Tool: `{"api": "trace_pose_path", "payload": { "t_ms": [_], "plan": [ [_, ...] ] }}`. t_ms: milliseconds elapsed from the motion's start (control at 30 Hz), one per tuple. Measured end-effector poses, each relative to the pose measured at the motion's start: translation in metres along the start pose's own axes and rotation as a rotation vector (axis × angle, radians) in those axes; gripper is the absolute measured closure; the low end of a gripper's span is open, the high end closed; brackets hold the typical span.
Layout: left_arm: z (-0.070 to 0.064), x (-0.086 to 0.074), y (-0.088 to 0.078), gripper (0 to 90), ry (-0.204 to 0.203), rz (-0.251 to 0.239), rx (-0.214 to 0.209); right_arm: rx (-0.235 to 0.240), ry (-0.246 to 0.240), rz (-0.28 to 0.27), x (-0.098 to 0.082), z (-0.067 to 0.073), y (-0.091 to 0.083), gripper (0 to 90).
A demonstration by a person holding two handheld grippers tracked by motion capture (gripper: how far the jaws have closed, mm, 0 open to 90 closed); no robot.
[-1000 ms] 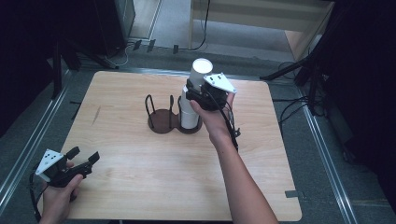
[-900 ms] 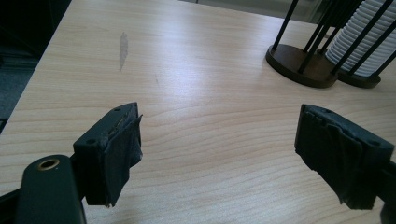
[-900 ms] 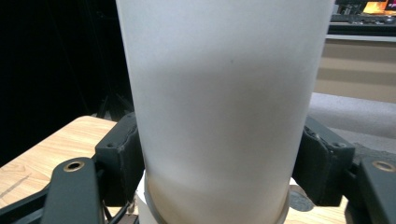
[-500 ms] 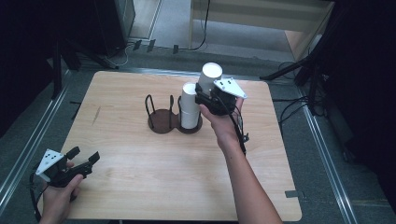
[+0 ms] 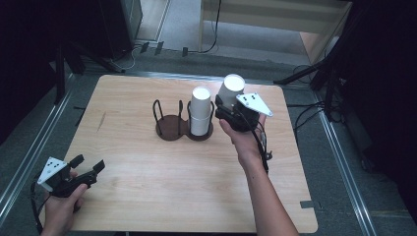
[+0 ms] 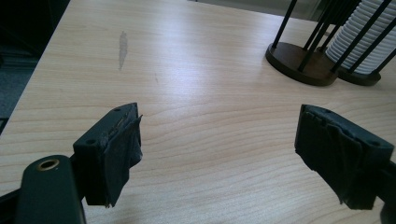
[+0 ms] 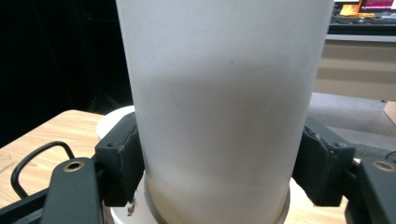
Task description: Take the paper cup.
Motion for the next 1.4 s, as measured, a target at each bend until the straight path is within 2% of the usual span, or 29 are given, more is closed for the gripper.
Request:
{"api": "trace_pose_path", "payload": {
  "t_ms": [167, 267, 467, 600, 833, 933, 1033, 1267, 1400],
  "plan": [
    [-0.001, 0.0, -0.002, 15.1, 0.005, 0.011, -0.008, -0.004, 0.025, -0.006, -0.004, -0.008, -0.008, 26.9],
    [-0.002, 0.0, -0.002, 14.4, 0.013, 0.025, -0.006, 0.007, 0.018, -0.009, -0.008, -0.01, -0.013, 27.3],
    [-0.005, 0.0, 0.0, 13.6, 0.04, 0.048, -0.005, -0.001, 0.012, 0.005, -0.019, -0.013, -0.024, 27.3],
    [-0.007, 0.002, 0.003, 12.6, 0.034, 0.05, -0.011, -0.006, -0.008, 0.015, -0.027, -0.012, -0.03, 27.2],
    [-0.014, 0.003, 0.006, 9.3, 0.04, 0.061, -0.024, -0.005, 0.013, 0.023, -0.038, -0.015, -0.04, 27.2],
    [-0.018, 0.007, 0.005, 8.4, 0.029, 0.052, -0.029, -0.009, 0.008, 0.022, -0.043, -0.017, -0.044, 27.2],
    [-0.024, 0.012, 0.005, 5.8, 0.046, 0.048, -0.024, -0.007, 0.014, 0.025, -0.049, -0.02, -0.048, 27.2],
    [-0.042, 0.023, 0.008, 2.4, 0.061, 0.042, -0.047, -0.01, 0.034, 0.038, -0.061, -0.028, -0.056, 27.2],
    [-0.049, 0.028, 0.012, 0.2, 0.076, 0.046, -0.046, -0.012, 0.028, 0.045, -0.068, -0.03, -0.06, 27.2]
  ]
}}
Point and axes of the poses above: each handheld gripper's, and its own axes: y roughly forward along the jaws, x roughly out of its top, z roughly to its left, the point moved 8 cm from there along y, roughly forward along the jaws, and after that the axes turned 11 degrees about -x, right-handed, at the moved point
